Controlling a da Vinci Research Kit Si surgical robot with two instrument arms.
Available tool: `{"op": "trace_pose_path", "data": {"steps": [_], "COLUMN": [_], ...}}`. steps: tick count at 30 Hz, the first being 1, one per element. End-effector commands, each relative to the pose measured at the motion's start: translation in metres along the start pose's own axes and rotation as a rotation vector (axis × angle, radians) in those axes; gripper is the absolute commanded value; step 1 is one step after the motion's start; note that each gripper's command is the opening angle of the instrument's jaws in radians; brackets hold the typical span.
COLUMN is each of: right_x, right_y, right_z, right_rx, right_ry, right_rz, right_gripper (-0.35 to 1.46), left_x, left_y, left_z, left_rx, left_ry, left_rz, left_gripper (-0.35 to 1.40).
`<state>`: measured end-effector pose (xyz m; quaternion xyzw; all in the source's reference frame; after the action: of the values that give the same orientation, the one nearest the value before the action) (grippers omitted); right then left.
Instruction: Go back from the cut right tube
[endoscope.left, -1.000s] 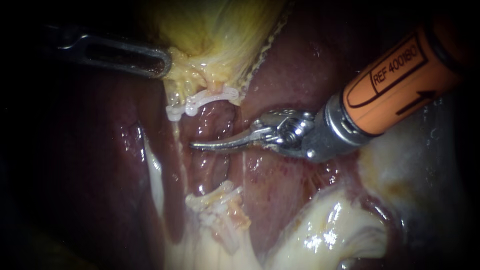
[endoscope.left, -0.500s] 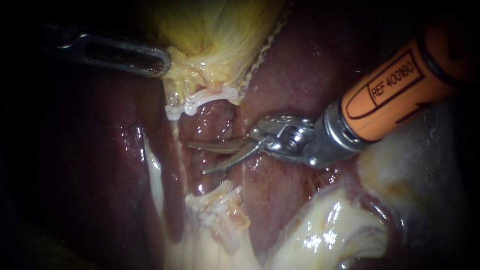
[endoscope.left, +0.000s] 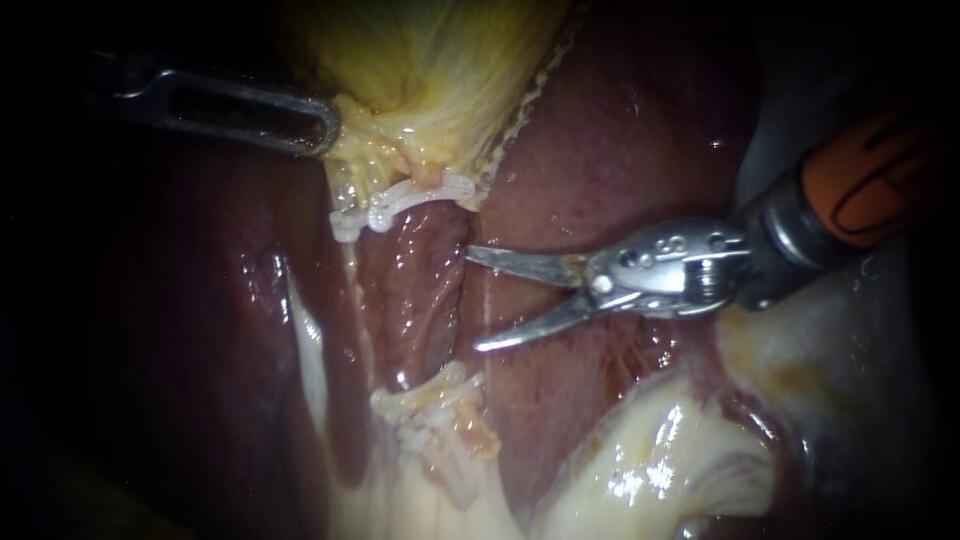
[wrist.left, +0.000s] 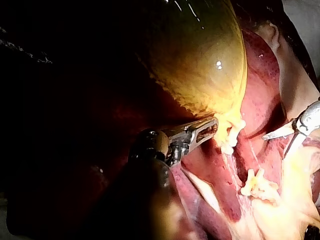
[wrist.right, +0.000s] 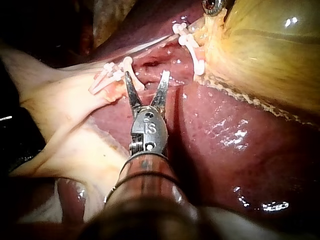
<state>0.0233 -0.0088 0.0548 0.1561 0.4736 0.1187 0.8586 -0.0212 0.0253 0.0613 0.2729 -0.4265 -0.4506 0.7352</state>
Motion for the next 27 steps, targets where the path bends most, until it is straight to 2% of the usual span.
{"op": "trace_pose_path", "data": {"steps": [1,7,10,12,20,27], "right_x": [0.0002,0.0016,0.0019,0.0019,0.0012,0.0011], "right_y": [-0.0001,-0.0008,-0.0011,-0.0011,-0.0010,-0.0008], "right_z": [-0.0007,-0.0027,-0.0029,-0.0029,-0.0040,-0.0046], "right_rx": [-0.011,-0.039,-0.038,-0.037,-0.032,-0.030], "right_ry": [-0.035,-0.175,-0.223,-0.234,-0.237,-0.266], "right_rz": [-0.003,-0.005,-0.006,-0.008,-0.011,-0.015], "right_gripper": [1.43,1.43,1.41,1.41,1.40,1.38], "left_x": [0.0000,0.0000,0.0000,0.0000,0.0000,0.0003], "left_y": [0.0000,0.0000,0.0000,0.0000,0.0000,-0.0001], "left_z": [0.0000,0.0000,0.0000,0.0000,0.0001,0.0009], "left_rx": [0.000,0.000,0.000,0.000,-0.001,-0.005], "left_ry": [0.000,0.000,0.000,0.000,0.000,-0.003], "left_rz": [0.000,0.000,0.000,0.000,0.000,0.002], "left_gripper": [-0.35,-0.35,-0.35,-0.35,-0.35,-0.35]}}
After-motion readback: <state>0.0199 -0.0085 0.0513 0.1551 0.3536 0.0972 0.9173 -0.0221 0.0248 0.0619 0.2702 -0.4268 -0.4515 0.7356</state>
